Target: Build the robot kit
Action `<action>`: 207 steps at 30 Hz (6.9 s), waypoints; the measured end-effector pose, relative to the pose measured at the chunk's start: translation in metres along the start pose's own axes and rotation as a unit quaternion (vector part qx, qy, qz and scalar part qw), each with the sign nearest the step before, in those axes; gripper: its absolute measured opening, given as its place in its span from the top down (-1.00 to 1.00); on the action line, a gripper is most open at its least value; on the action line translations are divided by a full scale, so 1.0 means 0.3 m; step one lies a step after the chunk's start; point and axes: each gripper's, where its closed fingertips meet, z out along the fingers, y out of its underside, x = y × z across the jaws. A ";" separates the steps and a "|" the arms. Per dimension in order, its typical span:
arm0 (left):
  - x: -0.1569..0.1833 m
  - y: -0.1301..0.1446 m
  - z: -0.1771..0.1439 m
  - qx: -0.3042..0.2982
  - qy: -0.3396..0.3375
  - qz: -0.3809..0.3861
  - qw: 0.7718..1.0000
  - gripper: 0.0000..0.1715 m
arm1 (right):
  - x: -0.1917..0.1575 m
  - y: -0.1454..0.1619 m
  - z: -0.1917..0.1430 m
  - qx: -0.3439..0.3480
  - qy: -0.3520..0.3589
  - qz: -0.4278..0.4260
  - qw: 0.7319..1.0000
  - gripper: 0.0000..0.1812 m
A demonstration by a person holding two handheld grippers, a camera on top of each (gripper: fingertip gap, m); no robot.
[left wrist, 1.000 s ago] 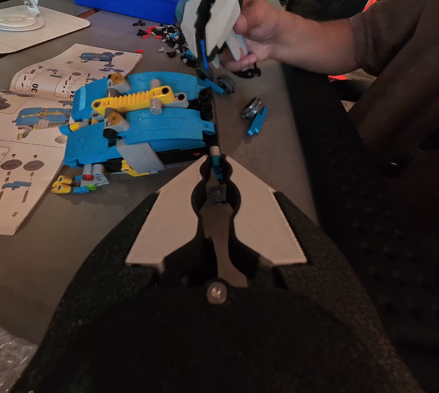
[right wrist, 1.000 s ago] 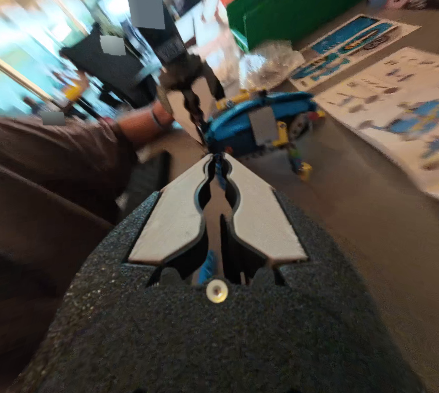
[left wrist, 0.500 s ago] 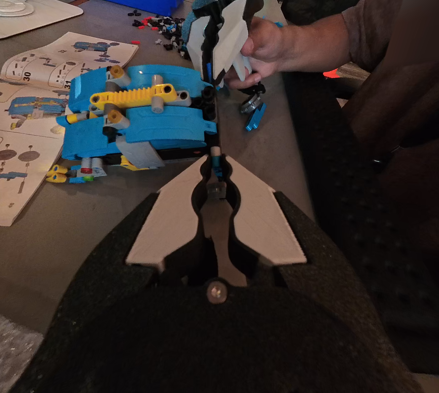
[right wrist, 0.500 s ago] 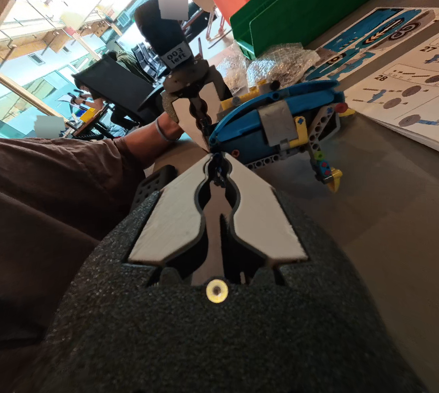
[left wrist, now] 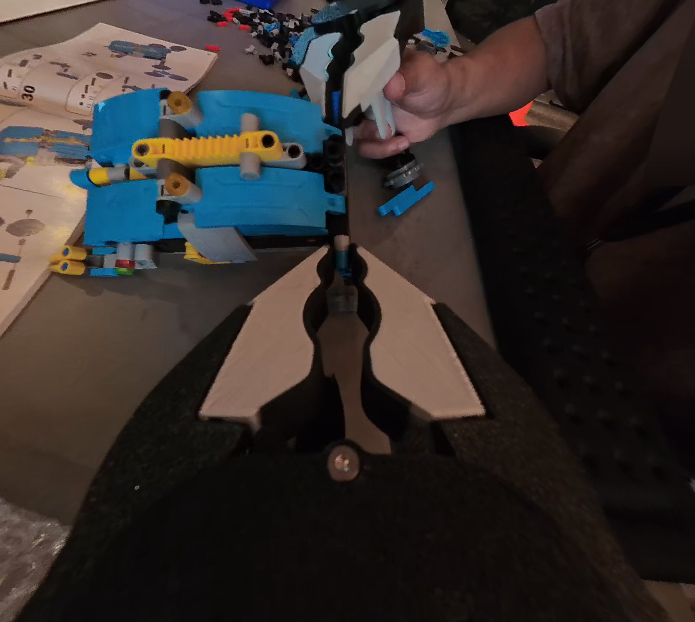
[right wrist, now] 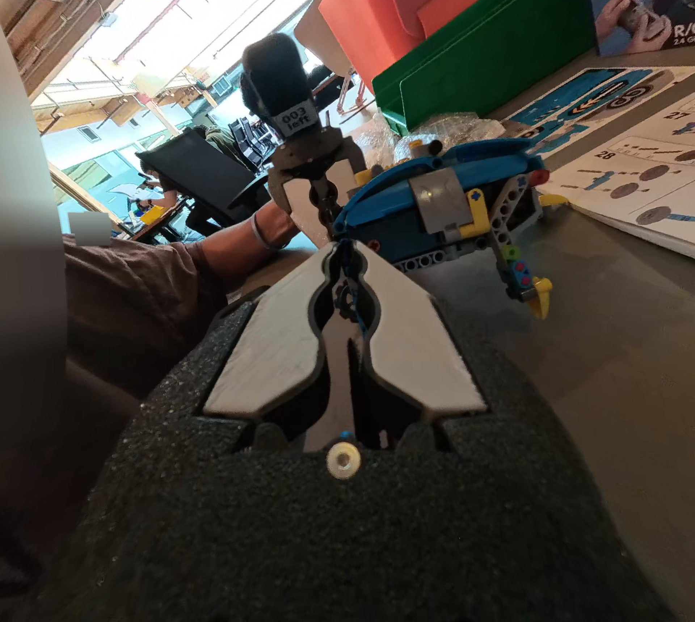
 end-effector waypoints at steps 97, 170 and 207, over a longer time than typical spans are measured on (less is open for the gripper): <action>0.003 -0.022 0.026 0.014 -0.015 0.015 1.000 0.94 | 0.004 0.023 -0.041 -0.173 -0.046 -0.155 0.971 0.95; 0.246 -0.257 0.040 0.143 -0.063 -0.245 0.957 0.64 | -0.208 -0.029 -0.146 -0.008 0.044 -0.313 0.949 0.94; 0.272 -0.144 0.053 0.260 -0.108 -0.347 0.894 0.87 | -0.251 0.059 -0.150 -0.065 0.026 -0.411 0.909 0.94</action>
